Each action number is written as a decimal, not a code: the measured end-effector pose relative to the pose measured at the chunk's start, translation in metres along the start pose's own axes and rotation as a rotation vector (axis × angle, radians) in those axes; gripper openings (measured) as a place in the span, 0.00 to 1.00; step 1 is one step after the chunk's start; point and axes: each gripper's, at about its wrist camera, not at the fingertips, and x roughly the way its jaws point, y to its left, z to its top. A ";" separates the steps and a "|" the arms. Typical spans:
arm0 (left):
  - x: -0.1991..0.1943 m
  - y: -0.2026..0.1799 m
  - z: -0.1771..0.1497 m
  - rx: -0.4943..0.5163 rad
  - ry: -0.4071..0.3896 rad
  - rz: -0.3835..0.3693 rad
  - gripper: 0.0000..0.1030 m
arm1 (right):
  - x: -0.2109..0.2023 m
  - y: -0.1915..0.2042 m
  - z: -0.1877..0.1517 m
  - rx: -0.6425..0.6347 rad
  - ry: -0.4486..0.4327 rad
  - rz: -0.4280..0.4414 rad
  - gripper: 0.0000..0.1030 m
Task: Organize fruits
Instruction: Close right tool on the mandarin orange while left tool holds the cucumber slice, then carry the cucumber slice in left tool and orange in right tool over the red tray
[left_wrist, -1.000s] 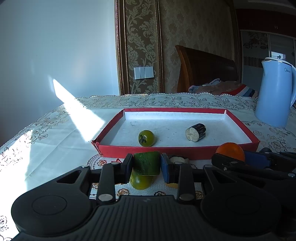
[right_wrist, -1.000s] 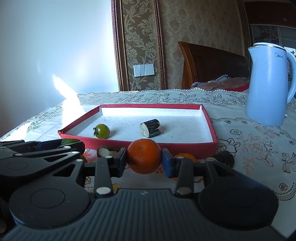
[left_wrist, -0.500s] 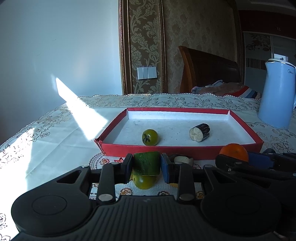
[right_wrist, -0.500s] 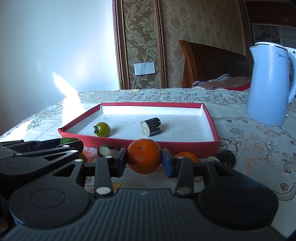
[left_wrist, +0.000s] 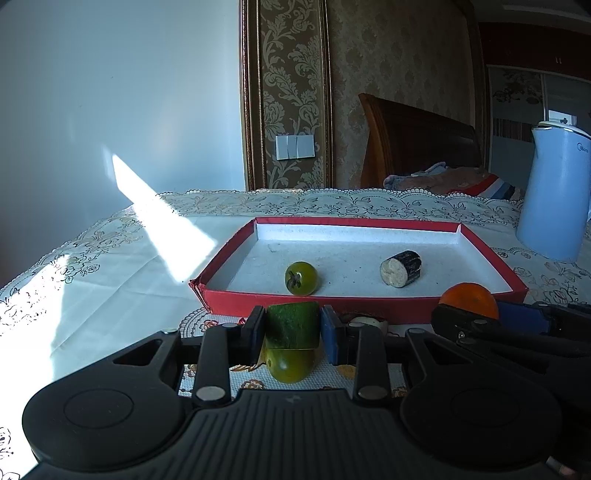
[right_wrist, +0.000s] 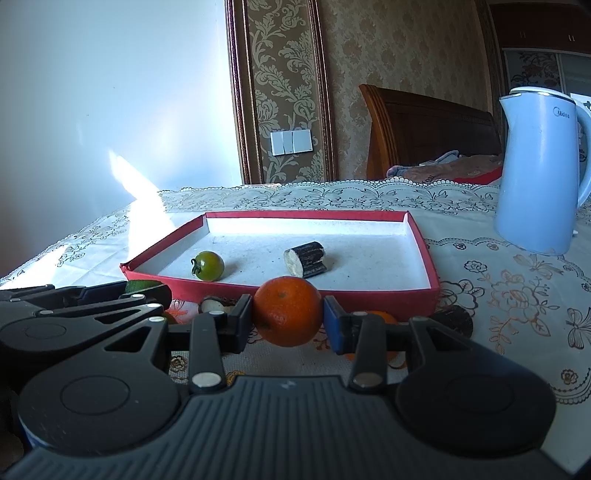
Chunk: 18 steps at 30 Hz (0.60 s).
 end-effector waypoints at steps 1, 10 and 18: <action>0.000 0.000 0.001 0.001 -0.003 0.000 0.30 | 0.000 0.000 0.001 -0.001 -0.002 0.001 0.37; 0.012 0.005 0.020 -0.008 -0.024 0.013 0.30 | 0.004 -0.006 0.019 -0.011 -0.038 -0.009 0.37; 0.036 0.007 0.041 -0.030 -0.012 0.011 0.30 | 0.023 -0.013 0.040 -0.016 -0.032 -0.018 0.37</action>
